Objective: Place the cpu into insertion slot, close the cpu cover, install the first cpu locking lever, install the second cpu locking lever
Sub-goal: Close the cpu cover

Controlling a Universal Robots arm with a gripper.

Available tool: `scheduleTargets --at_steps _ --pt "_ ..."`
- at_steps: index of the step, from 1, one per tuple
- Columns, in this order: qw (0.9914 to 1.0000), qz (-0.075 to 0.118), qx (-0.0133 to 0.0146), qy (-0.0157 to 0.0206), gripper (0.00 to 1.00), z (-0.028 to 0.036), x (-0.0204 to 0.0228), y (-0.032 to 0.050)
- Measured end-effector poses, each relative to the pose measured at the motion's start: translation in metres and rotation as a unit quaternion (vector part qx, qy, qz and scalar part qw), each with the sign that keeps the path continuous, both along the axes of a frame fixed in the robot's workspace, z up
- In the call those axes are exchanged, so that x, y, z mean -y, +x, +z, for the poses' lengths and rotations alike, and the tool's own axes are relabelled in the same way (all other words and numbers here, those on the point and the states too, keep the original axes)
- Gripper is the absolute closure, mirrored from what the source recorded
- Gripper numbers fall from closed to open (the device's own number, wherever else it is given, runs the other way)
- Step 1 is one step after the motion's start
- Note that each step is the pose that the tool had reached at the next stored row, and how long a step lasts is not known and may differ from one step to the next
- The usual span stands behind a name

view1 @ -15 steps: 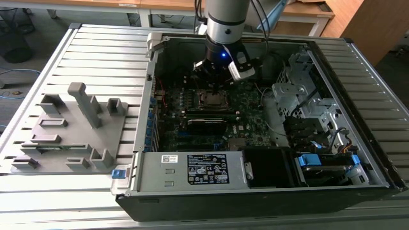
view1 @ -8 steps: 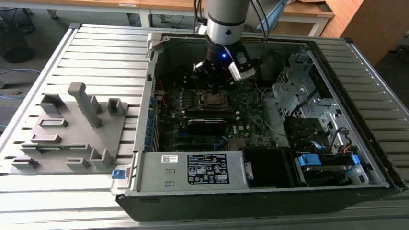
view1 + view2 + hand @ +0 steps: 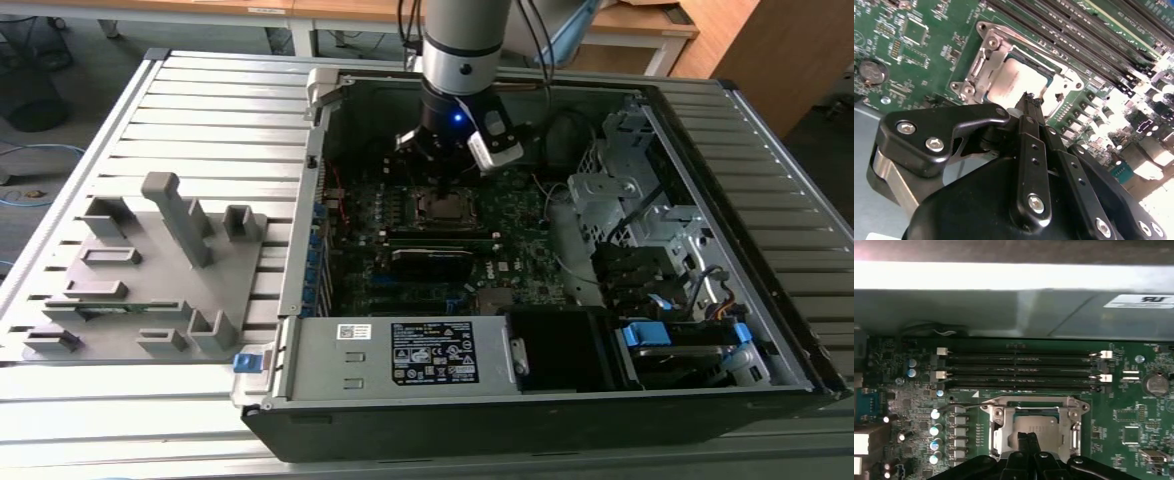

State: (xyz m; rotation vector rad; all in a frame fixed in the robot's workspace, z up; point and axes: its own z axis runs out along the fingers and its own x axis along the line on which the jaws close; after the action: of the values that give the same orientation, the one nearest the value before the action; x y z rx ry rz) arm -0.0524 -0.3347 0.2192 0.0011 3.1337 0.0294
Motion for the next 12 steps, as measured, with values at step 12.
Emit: scheduleTargets --at_steps 12 --pt "0.99998 -0.006 0.0 -0.001 0.9 -0.0133 0.0 -0.0193"
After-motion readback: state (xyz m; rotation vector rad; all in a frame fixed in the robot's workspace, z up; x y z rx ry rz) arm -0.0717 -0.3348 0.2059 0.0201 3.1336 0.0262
